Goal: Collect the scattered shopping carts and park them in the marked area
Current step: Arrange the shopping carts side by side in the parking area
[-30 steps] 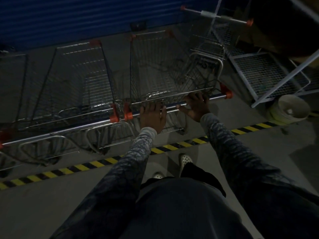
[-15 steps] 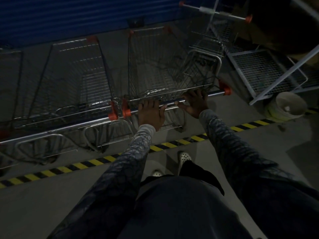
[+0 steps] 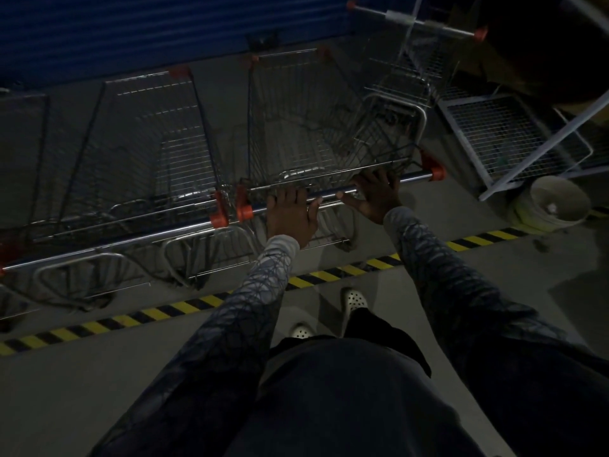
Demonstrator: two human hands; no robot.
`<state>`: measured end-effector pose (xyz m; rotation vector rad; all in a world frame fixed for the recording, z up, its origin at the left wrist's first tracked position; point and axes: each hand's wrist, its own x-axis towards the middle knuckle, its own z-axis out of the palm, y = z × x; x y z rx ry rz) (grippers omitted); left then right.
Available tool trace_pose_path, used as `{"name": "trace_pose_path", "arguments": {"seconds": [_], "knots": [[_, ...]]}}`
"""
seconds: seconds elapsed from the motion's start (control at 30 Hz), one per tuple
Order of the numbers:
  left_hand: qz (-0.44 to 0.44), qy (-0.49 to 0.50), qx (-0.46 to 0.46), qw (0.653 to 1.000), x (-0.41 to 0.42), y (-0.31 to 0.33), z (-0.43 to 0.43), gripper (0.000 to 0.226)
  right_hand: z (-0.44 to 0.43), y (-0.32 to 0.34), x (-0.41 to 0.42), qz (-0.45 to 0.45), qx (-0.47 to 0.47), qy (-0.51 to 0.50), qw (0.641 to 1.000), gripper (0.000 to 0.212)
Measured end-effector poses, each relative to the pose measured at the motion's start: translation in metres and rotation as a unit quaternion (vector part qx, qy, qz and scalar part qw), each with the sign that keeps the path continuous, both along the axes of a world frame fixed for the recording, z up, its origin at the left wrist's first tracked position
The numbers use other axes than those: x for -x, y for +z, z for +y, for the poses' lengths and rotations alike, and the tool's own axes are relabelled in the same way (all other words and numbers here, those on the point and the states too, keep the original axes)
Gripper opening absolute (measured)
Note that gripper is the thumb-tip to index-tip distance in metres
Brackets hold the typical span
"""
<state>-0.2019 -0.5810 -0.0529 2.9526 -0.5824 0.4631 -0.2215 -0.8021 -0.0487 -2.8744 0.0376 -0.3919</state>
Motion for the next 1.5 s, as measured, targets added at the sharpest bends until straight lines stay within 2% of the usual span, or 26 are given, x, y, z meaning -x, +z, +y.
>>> {"name": "trace_pose_path", "arguments": {"seconds": [0.1,0.23,0.37,0.6,0.7,0.8,0.97,1.17,1.37,1.5], "knots": [[0.014,0.001,0.011,1.000,-0.001,0.001,-0.001,0.054,-0.002,0.003,-0.001,0.006,-0.005,0.012,1.000,0.067],[0.038,0.004,0.050,0.998,-0.003,0.005,-0.002,0.057,-0.002,0.015,-0.003,0.067,-0.063,0.015,0.996,0.077],[0.035,0.003,0.054,0.998,-0.003,0.009,-0.003,0.055,0.000,0.015,-0.001,0.014,-0.096,0.008,0.995,0.067],[0.044,-0.015,0.085,0.995,-0.006,0.019,-0.006,0.054,-0.006,0.014,-0.006,0.018,-0.109,0.018,0.994,0.060],[0.035,-0.014,0.089,0.995,-0.008,0.020,-0.008,0.051,-0.011,0.007,-0.011,-0.007,-0.122,0.025,0.992,0.052],[0.027,-0.013,0.097,0.995,-0.009,0.019,-0.008,0.051,-0.017,-0.001,-0.018,-0.018,-0.108,0.013,0.994,0.057],[0.032,-0.007,0.081,0.996,-0.012,0.017,-0.016,0.049,-0.018,0.007,-0.011,-0.041,-0.090,-0.017,0.995,0.048],[0.036,-0.009,0.093,0.995,-0.021,0.020,-0.036,0.049,-0.033,0.001,-0.015,-0.070,-0.185,-0.019,0.980,0.060],[0.067,-0.022,0.039,0.997,-0.038,0.025,-0.069,0.065,-0.067,0.009,-0.017,-0.105,-0.185,-0.030,0.977,0.041],[0.056,-0.051,0.036,0.996,-0.054,0.029,-0.108,0.060,-0.118,0.007,-0.015,-0.142,-0.173,-0.074,0.972,0.034]]}}
